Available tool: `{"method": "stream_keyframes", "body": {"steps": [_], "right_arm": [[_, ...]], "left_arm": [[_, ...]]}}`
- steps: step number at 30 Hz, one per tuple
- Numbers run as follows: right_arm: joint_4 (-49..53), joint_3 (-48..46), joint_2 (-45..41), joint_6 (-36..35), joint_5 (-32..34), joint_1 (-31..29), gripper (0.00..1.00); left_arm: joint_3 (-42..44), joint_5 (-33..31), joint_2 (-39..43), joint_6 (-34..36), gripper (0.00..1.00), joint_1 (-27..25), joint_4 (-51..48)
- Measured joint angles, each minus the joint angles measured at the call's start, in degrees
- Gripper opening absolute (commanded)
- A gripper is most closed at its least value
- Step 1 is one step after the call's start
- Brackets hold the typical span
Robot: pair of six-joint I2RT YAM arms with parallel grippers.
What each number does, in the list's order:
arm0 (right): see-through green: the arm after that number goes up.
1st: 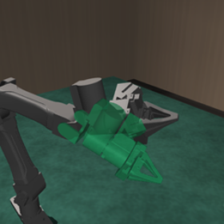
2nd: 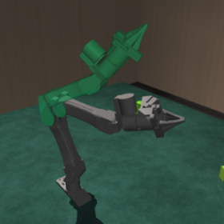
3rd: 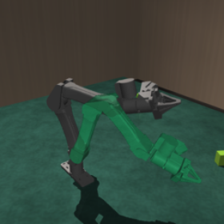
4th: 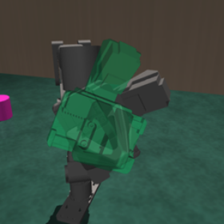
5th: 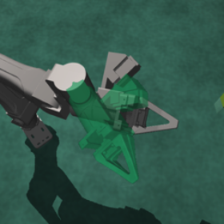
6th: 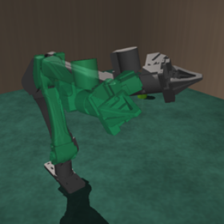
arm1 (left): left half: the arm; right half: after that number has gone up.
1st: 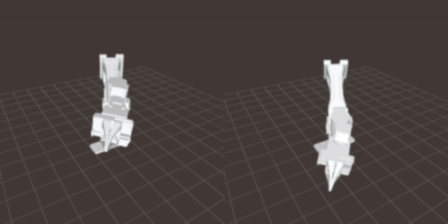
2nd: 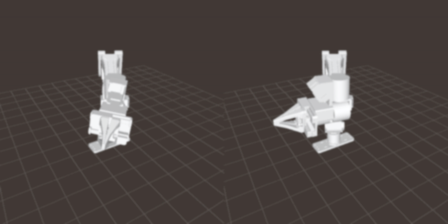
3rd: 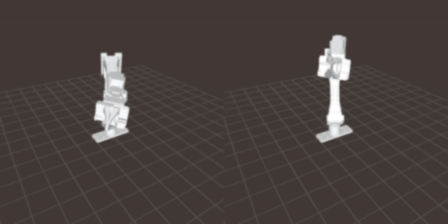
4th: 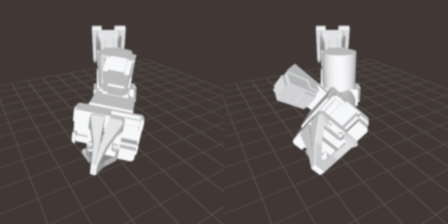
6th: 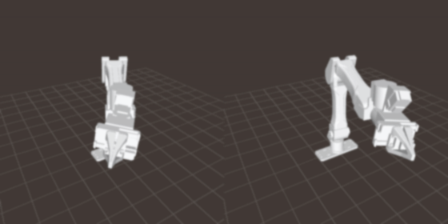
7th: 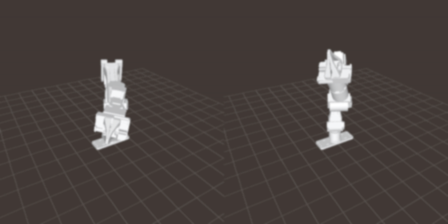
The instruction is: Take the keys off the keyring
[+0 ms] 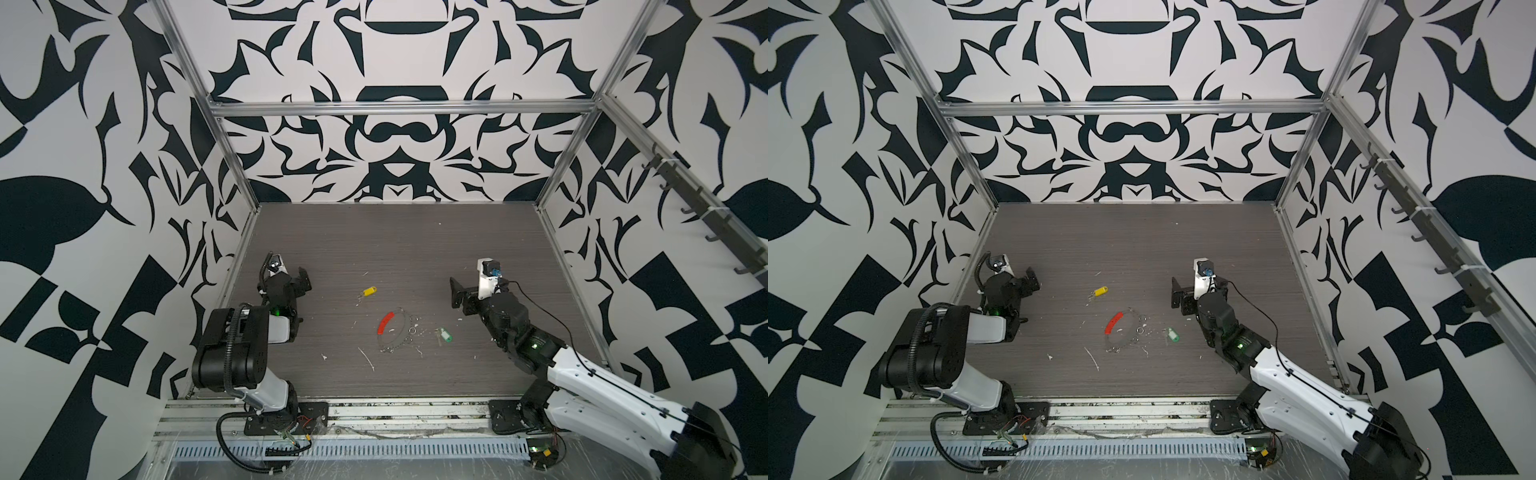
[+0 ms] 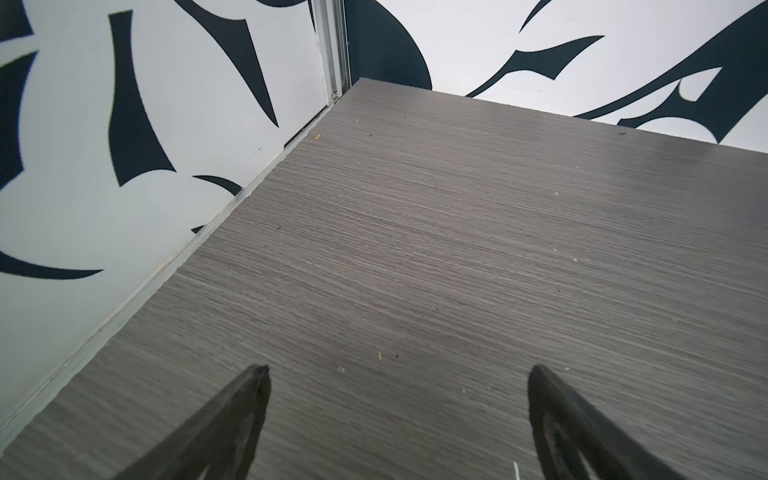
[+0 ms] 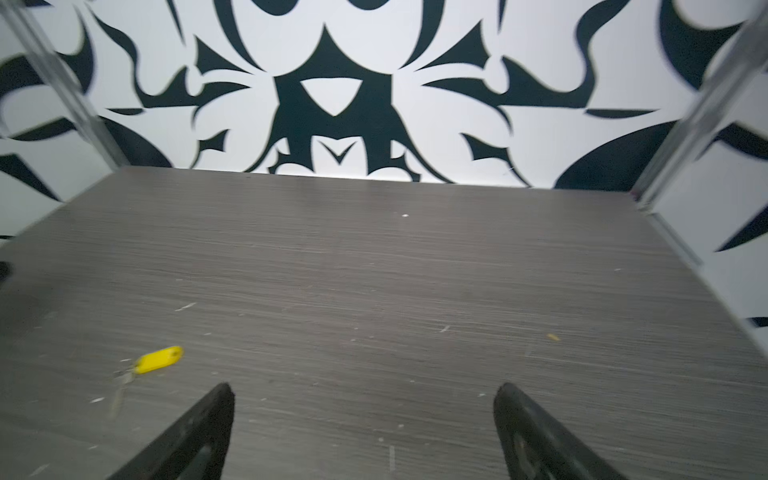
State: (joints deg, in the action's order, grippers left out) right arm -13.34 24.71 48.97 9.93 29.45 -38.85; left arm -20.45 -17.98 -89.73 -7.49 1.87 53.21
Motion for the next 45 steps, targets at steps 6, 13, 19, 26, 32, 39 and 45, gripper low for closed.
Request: {"method": "stream_keyframes", "body": {"steps": [6, 13, 19, 26, 32, 39, 45], "right_arm": [[-10.86, -0.39, 8.28, -13.03, 3.3, 11.87, 0.99], [-19.15, -6.1, 20.59, -14.84, -1.57, 24.2, 0.99], [-29.7, -7.63, 31.45, -12.48, -10.45, 31.08, 1.0], [-36.76, -7.28, 41.05, -10.71, -13.4, 32.41, 1.0], [-37.94, -5.97, 41.09, -9.97, -13.33, 32.41, 1.0], [-38.1, -5.97, 41.09, -9.38, -12.41, 32.39, 1.0], [-38.16, -5.97, 41.09, -9.03, -12.24, 32.41, 1.0]], "left_arm": [[0.0, 0.0, 0.0, 0.02, 1.0, 0.0, 0.57], [0.0, 0.0, 0.0, 0.02, 1.0, 0.0, 0.59], [0.0, 0.0, 0.0, 0.02, 1.0, 0.0, 0.61], [0.0, 0.02, 0.0, 0.02, 0.99, 0.0, 0.61], [0.0, 0.02, 0.0, 0.02, 1.0, 0.0, 0.61], [0.0, 0.0, 0.0, 0.02, 1.0, 0.0, 0.61], [0.0, 0.0, 0.0, 0.02, 1.0, 0.0, 0.61]]}}
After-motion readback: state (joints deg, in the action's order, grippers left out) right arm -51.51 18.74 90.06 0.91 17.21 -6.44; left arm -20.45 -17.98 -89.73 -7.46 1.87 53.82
